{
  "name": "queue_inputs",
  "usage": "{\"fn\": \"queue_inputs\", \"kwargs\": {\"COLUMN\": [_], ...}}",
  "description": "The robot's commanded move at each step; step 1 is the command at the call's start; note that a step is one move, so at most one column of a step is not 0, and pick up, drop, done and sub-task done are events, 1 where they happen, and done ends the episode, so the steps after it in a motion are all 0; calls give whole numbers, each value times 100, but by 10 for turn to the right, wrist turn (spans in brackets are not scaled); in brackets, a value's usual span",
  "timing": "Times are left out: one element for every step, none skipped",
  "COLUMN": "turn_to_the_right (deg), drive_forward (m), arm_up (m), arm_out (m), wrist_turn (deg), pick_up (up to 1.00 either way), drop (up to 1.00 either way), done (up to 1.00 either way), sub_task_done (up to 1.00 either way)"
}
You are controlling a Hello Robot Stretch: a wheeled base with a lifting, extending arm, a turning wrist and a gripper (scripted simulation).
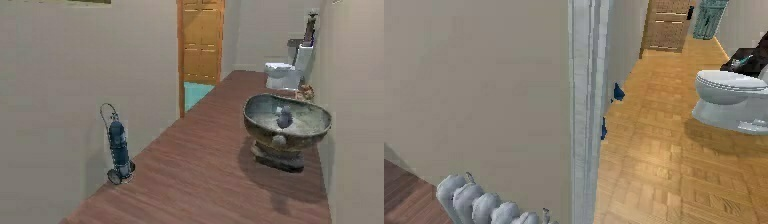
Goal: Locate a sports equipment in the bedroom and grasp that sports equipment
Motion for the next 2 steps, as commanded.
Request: {"fn": "queue_inputs", "kwargs": {"turn_to_the_right": [30, 0], "drive_forward": [0, 100], "arm_up": [0, 0], "arm_out": [0, 0], "wrist_turn": [0, 0], "pick_up": [0, 0], "drop": [0, 0], "done": [0, 0], "sub_task_done": [0, 0]}}
